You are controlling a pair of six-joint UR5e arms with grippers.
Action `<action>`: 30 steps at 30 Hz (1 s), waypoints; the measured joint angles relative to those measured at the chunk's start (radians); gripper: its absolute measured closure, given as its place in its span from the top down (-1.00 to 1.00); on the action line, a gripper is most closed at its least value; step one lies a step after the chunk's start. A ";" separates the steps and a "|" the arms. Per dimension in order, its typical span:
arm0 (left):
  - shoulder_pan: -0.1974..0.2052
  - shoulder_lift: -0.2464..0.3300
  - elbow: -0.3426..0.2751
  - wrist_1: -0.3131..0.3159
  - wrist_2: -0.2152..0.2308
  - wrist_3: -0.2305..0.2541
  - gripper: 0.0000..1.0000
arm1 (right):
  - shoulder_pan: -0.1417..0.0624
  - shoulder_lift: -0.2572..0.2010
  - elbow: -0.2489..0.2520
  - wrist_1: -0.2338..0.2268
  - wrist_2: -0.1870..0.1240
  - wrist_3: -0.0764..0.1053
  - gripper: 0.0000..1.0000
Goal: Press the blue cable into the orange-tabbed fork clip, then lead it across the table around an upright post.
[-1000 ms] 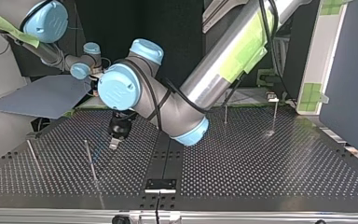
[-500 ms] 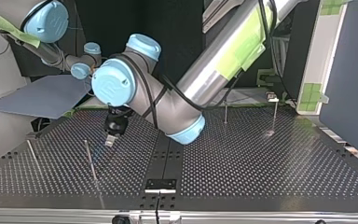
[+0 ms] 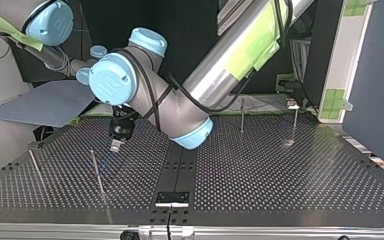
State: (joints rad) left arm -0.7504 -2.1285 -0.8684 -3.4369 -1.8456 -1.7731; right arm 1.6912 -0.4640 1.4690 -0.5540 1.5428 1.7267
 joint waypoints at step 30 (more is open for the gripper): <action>-0.042 0.000 0.043 -0.079 -0.092 0.041 1.00 | -0.004 0.000 -0.009 0.000 -0.003 -0.002 -1.00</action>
State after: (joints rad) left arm -0.7921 -2.1281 -0.8256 -3.5162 -1.9375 -1.7323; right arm 1.6869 -0.4643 1.4602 -0.5540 1.5395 1.7244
